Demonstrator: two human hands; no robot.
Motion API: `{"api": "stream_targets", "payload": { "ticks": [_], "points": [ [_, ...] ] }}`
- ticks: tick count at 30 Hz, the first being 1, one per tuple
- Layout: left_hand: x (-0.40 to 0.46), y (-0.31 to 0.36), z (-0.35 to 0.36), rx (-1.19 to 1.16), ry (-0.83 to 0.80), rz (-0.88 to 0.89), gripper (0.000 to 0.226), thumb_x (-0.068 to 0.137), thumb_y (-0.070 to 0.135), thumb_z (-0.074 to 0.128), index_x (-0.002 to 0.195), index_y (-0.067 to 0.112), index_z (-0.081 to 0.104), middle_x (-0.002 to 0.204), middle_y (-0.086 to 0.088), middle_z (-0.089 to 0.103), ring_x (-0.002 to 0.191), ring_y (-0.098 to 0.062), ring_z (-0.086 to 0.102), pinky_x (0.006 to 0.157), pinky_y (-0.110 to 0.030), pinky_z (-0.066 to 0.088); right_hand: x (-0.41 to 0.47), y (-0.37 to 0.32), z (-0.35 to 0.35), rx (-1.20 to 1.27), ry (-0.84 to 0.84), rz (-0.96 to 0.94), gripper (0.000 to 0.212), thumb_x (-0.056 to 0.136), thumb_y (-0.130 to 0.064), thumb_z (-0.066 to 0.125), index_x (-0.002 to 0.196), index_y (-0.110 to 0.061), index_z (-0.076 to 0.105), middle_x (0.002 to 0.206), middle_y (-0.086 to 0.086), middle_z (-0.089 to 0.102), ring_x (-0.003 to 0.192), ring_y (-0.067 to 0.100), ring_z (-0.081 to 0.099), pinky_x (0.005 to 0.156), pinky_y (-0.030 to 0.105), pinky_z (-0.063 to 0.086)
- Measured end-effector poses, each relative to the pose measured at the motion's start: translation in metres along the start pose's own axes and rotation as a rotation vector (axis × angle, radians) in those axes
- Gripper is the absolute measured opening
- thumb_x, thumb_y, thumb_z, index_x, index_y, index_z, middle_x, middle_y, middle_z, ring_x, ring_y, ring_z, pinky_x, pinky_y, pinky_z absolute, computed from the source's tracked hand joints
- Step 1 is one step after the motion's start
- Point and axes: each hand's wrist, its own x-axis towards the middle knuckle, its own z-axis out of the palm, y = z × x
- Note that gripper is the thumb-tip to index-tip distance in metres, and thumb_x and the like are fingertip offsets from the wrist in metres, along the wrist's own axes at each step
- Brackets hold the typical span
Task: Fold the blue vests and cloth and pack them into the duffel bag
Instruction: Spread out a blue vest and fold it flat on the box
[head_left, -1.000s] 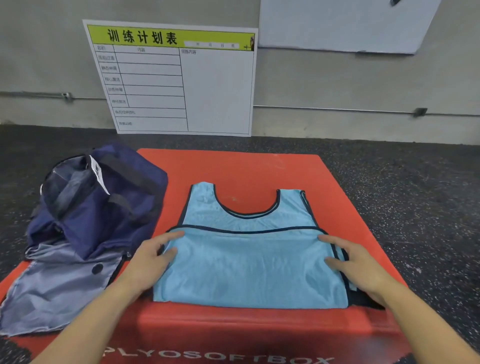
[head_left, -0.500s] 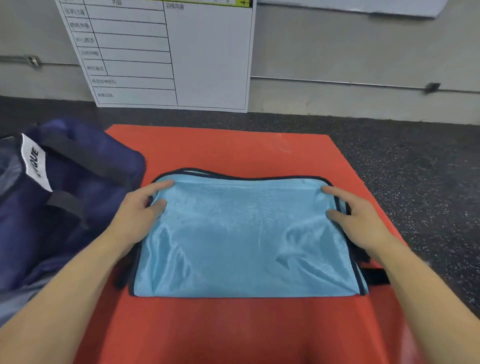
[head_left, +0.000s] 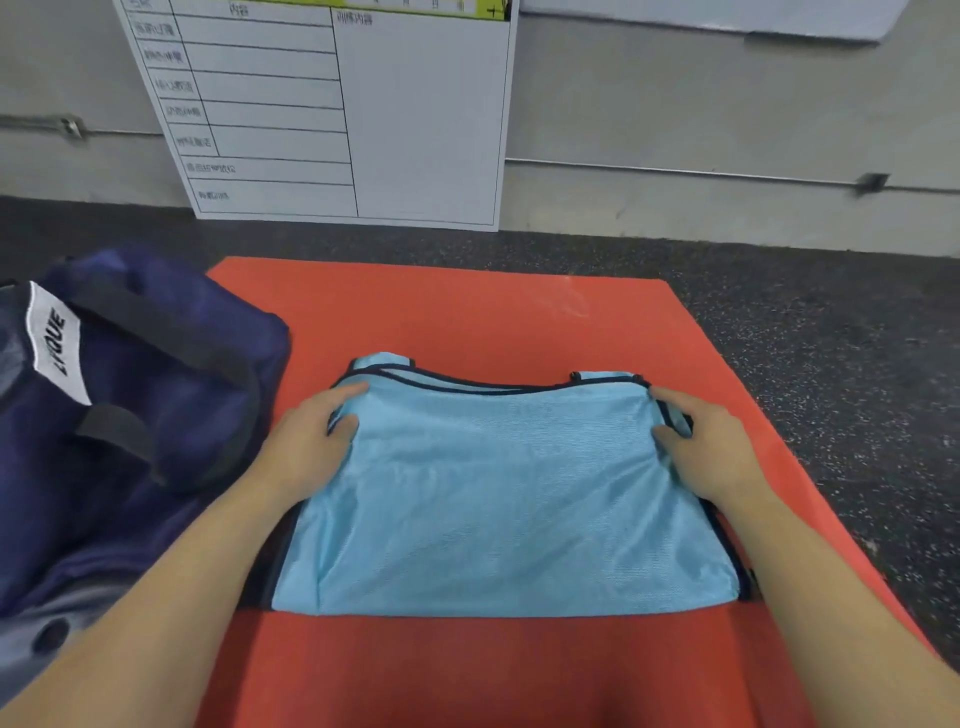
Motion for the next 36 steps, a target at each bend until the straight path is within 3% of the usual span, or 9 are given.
{"api": "stream_targets", "payload": {
  "ticks": [6, 9, 12, 15, 21, 24, 27, 31, 36],
  "points": [
    [-0.006, 0.014, 0.005, 0.351, 0.126, 0.043, 0.046, 0.096, 0.027, 0.057, 0.142, 0.022, 0.054, 0.146, -0.007, 0.045, 0.127, -0.033, 0.051, 0.102, -0.048, 0.047, -0.013, -0.031, 0.006, -0.309, 0.022, 0.085, 0.058, 0.098, -0.028, 0.062, 0.153, -0.031, 0.044, 0.161, 0.008, 0.036, 0.143, 0.032, 0.040, 0.109, 0.049, 0.043],
    [-0.018, 0.055, 0.025, 0.445, 0.156, 0.312, 0.034, 0.095, 0.022, 0.047, 0.122, 0.015, 0.064, 0.134, -0.011, 0.057, 0.120, -0.033, 0.056, 0.099, -0.045, 0.046, -0.027, -0.086, 0.034, -0.378, 0.192, -0.358, 0.052, 0.082, -0.016, 0.080, 0.131, -0.007, 0.067, 0.149, 0.017, 0.053, 0.137, 0.036, 0.050, 0.111, 0.051, 0.043],
    [-0.040, 0.080, 0.067, 0.341, -0.064, 0.415, 0.037, 0.096, 0.020, 0.037, 0.124, 0.016, 0.060, 0.134, -0.002, 0.055, 0.121, -0.026, 0.055, 0.102, -0.042, 0.044, -0.054, -0.120, 0.090, -0.242, -0.103, -0.573, 0.045, 0.098, -0.019, 0.048, 0.141, -0.007, 0.057, 0.151, 0.014, 0.052, 0.143, 0.034, 0.044, 0.117, 0.054, 0.036],
    [-0.050, 0.073, 0.088, 0.368, -0.133, 0.335, 0.057, 0.100, 0.033, 0.025, 0.149, 0.013, 0.047, 0.155, -0.004, 0.045, 0.144, -0.024, 0.040, 0.119, -0.043, 0.032, -0.061, -0.111, 0.111, -0.283, -0.328, -0.434, 0.065, 0.103, -0.045, 0.011, 0.162, -0.022, 0.022, 0.169, -0.001, 0.019, 0.157, 0.018, 0.010, 0.128, 0.044, 0.006],
    [-0.036, 0.032, 0.046, 0.611, -0.174, 0.039, 0.076, 0.100, 0.061, 0.010, 0.162, 0.017, 0.008, 0.170, -0.001, 0.000, 0.156, -0.015, -0.005, 0.126, -0.035, -0.003, -0.025, -0.022, 0.058, -0.507, -0.237, -0.081, 0.065, 0.106, -0.052, 0.011, 0.164, -0.024, 0.003, 0.171, 0.000, -0.006, 0.157, 0.017, -0.010, 0.128, 0.043, -0.002],
    [-0.041, 0.028, 0.037, 0.649, -0.112, 0.013, 0.071, 0.103, 0.051, 0.009, 0.161, 0.011, 0.014, 0.169, -0.007, 0.009, 0.156, -0.019, 0.003, 0.126, -0.037, 0.000, -0.029, -0.005, 0.042, -0.536, -0.120, 0.010, 0.065, 0.106, -0.046, 0.007, 0.162, -0.015, 0.017, 0.171, 0.006, 0.007, 0.158, 0.023, -0.002, 0.128, 0.046, 0.002],
    [-0.059, 0.056, 0.061, 0.553, -0.113, 0.134, 0.069, 0.100, 0.042, 0.018, 0.154, 0.002, 0.033, 0.162, -0.015, 0.031, 0.152, -0.029, 0.025, 0.124, -0.044, 0.015, -0.050, -0.051, 0.064, -0.525, -0.119, -0.231, 0.076, 0.096, -0.039, -0.002, 0.148, -0.008, 0.044, 0.162, 0.016, 0.030, 0.152, 0.035, 0.018, 0.122, 0.054, 0.019],
    [-0.079, 0.073, 0.086, 0.520, -0.193, 0.241, 0.073, 0.097, 0.044, 0.012, 0.155, 0.004, 0.032, 0.164, -0.012, 0.027, 0.153, -0.023, 0.023, 0.126, -0.041, 0.014, -0.095, -0.100, 0.105, -0.352, -0.300, -0.436, 0.080, 0.095, -0.051, 0.000, 0.162, -0.013, 0.019, 0.170, 0.004, 0.009, 0.158, 0.023, 0.007, 0.128, 0.046, 0.008],
    [-0.060, 0.025, 0.036, 0.583, -0.122, 0.072, 0.090, 0.087, 0.058, -0.002, 0.160, 0.009, 0.019, 0.168, -0.008, 0.013, 0.156, -0.020, 0.007, 0.126, -0.038, 0.006, -0.067, -0.035, 0.059, -0.469, -0.203, -0.132, 0.065, 0.107, -0.048, 0.016, 0.164, -0.017, 0.006, 0.172, 0.002, -0.001, 0.158, 0.019, -0.005, 0.128, 0.041, -0.001]
  ]
}}
